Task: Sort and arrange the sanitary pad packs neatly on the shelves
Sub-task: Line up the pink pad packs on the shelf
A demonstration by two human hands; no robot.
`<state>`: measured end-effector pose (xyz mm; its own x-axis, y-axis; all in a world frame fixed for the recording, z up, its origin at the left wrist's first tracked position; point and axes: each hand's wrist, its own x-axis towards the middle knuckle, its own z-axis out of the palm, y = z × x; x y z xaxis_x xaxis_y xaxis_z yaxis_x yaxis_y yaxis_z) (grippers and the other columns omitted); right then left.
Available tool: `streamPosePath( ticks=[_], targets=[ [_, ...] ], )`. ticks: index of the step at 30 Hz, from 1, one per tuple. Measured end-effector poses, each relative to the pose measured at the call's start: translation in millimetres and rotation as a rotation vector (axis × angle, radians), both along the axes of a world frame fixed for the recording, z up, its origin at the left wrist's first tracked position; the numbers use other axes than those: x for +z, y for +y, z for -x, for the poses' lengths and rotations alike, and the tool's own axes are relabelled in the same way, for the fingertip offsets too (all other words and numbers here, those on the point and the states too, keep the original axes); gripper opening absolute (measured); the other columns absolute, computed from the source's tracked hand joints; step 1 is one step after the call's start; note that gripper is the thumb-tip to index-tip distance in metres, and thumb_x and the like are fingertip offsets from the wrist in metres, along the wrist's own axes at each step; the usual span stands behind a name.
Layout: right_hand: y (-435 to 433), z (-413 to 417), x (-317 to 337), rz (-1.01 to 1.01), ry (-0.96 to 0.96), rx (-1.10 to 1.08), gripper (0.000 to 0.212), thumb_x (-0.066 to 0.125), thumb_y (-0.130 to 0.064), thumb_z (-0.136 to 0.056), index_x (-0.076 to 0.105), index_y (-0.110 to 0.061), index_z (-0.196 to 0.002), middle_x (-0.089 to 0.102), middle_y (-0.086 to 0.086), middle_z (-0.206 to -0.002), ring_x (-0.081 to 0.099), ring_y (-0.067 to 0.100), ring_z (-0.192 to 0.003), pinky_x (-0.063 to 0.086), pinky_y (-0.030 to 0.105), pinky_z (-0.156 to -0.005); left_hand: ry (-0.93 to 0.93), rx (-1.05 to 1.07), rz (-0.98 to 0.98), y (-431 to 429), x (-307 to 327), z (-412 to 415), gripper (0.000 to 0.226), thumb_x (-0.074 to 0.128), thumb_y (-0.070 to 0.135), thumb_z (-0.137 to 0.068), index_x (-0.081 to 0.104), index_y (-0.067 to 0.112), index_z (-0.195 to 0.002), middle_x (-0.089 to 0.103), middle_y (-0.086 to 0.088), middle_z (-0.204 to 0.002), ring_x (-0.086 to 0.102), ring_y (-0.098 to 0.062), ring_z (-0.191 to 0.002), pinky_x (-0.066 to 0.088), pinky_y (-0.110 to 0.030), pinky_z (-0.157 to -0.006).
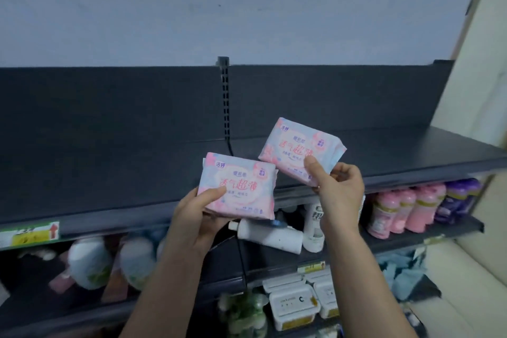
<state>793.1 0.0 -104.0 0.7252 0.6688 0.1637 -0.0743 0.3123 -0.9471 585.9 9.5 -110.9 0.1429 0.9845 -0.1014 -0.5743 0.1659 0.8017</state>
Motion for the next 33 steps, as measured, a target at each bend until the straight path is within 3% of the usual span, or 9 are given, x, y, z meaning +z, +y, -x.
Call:
streamPosePath(
  ticks=[3, 7, 12, 17, 21, 25, 33],
  targets=[
    [9.5, -33.1, -0.2, 0.003, -0.011, -0.054, 0.047, 0.088, -0.039, -0.06, 0.051, -0.021, -0.083, 0.067, 0.012, -0.099, 0.062, 0.019, -0.079, 0.055, 0.052, -0.081, -0.018, -0.049, 0.018, 18.9, 2.1, -33.3, 0.036, 0.061, -0.002, -0.08, 0.058, -0.004, -0.116, 0.069, -0.02, -0.112, 0.065, -0.036, -0.107, 0.054, -0.056, -0.084],
    [25.8, -80.0, 0.9, 0.032, -0.043, -0.124, 0.052, 0.087, -0.048, -0.052, 0.053, -0.023, -0.082, 0.068, 0.004, -0.095, 0.067, 0.022, -0.087, 0.055, 0.053, -0.082, -0.039, -0.1, 0.028, 48.4, 4.0, -78.9, 0.034, 0.06, -0.004, -0.083, 0.058, -0.005, -0.116, 0.069, -0.02, -0.112, 0.065, -0.036, -0.107, 0.051, -0.055, -0.091],
    [52.9, -140.7, 8.6, 0.052, -0.086, -0.198, 0.045, 0.088, -0.036, -0.064, 0.054, -0.018, -0.087, 0.068, 0.005, -0.097, 0.067, 0.022, -0.087, 0.055, 0.049, -0.083, 0.002, -0.155, -0.022, 82.5, 11.8, -133.5, 0.053, 0.069, 0.008, -0.068, 0.06, -0.003, -0.119, 0.069, -0.019, -0.113, 0.064, -0.036, -0.109, 0.044, -0.056, -0.101],
    [83.1, -192.3, 13.6, 0.078, -0.125, -0.232, 0.047, 0.088, -0.041, -0.061, 0.055, -0.02, -0.086, 0.07, 0.001, -0.094, 0.069, 0.021, -0.088, 0.055, 0.051, -0.083, 0.065, -0.179, -0.126, 111.1, 26.4, -178.5, 0.05, 0.077, 0.002, -0.06, 0.064, -0.006, -0.108, 0.072, -0.018, -0.103, 0.069, -0.032, -0.098, 0.052, -0.041, -0.087],
    [97.0, -226.4, 11.8, 0.096, -0.117, -0.262, 0.048, 0.087, -0.044, -0.06, 0.055, -0.02, -0.087, 0.07, 0.002, -0.093, 0.068, 0.022, -0.088, 0.055, 0.052, -0.084, 0.075, -0.196, -0.146, 132.7, 38.1, -209.6, 0.05, 0.071, 0.008, -0.061, 0.063, -0.007, -0.108, 0.073, -0.017, -0.102, 0.068, -0.032, -0.101, 0.048, -0.044, -0.099],
    [103.8, -258.0, 10.2, 0.114, -0.114, -0.276, 0.047, 0.087, -0.043, -0.063, 0.055, -0.02, -0.088, 0.069, -0.001, -0.095, 0.068, 0.019, -0.088, 0.055, 0.05, -0.084, 0.078, -0.213, -0.106, 145.9, 40.3, -242.6, 0.049, 0.07, 0.008, -0.06, 0.063, -0.005, -0.107, 0.072, -0.017, -0.104, 0.067, -0.032, -0.104, 0.047, -0.043, -0.1],
    [108.1, -332.5, 10.9, 0.129, -0.143, -0.288, 0.044, 0.086, -0.04, -0.066, 0.053, -0.021, -0.088, 0.067, -0.003, -0.092, 0.066, 0.016, -0.085, 0.055, 0.048, -0.084, 0.126, -0.213, -0.099, 147.8, 36.4, -312.4, 0.03, 0.068, 0.006, -0.079, 0.064, -0.002, -0.107, 0.074, -0.013, -0.102, 0.07, -0.025, -0.098, 0.053, -0.033, -0.082]
  ],
)
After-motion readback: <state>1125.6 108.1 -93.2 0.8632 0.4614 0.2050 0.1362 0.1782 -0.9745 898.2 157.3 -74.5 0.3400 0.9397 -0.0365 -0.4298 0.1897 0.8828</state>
